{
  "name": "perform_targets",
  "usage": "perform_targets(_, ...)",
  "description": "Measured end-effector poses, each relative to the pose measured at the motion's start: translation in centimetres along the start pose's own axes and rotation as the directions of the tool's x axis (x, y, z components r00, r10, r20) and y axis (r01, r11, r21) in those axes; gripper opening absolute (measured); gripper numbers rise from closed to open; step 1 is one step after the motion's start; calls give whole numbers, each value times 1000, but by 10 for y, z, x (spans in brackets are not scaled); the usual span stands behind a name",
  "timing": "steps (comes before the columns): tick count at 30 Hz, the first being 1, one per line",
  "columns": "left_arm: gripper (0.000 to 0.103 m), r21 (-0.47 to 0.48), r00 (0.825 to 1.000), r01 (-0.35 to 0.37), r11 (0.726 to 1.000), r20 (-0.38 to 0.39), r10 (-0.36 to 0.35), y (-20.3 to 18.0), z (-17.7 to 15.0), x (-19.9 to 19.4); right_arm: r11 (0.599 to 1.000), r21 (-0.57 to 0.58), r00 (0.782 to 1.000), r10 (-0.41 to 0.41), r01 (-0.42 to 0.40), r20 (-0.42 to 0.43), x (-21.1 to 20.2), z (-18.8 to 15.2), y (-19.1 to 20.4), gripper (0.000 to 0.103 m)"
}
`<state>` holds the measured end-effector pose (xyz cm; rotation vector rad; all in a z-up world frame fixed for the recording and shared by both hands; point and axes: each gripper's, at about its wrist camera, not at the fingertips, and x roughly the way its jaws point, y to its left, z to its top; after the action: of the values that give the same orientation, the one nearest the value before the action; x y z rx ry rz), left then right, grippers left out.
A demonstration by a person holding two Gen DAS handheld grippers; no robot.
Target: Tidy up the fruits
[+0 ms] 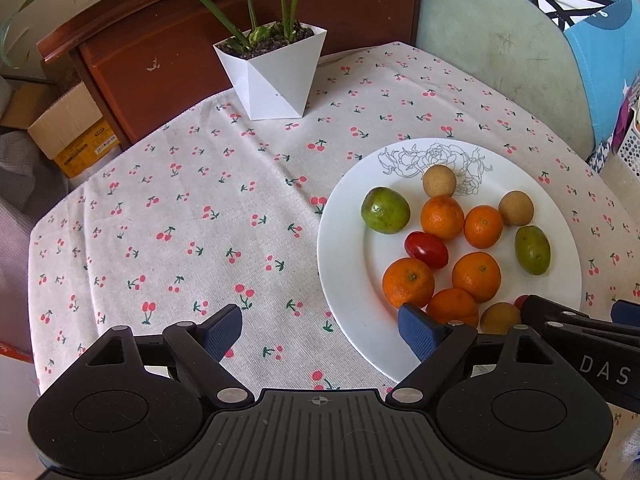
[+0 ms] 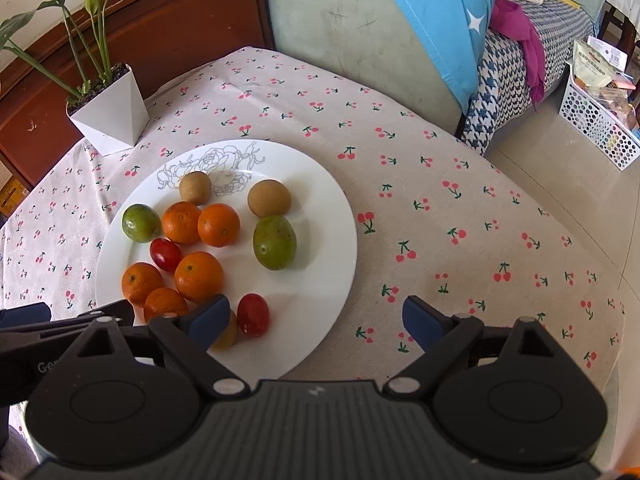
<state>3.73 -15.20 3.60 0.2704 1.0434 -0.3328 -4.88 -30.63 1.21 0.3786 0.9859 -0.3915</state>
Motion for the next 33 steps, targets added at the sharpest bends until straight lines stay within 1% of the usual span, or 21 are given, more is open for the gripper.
perform_targets(22,87,20,1000,-4,1000,16,3,-1,-1,-8,1000,-5,1000,-11,11,7,-2,-3,-1,93)
perform_targets(33,87,12,999,-16,1000,34,15,9,-6,-18,999,-43,1000,14,-13,24,-7,-6,8,93)
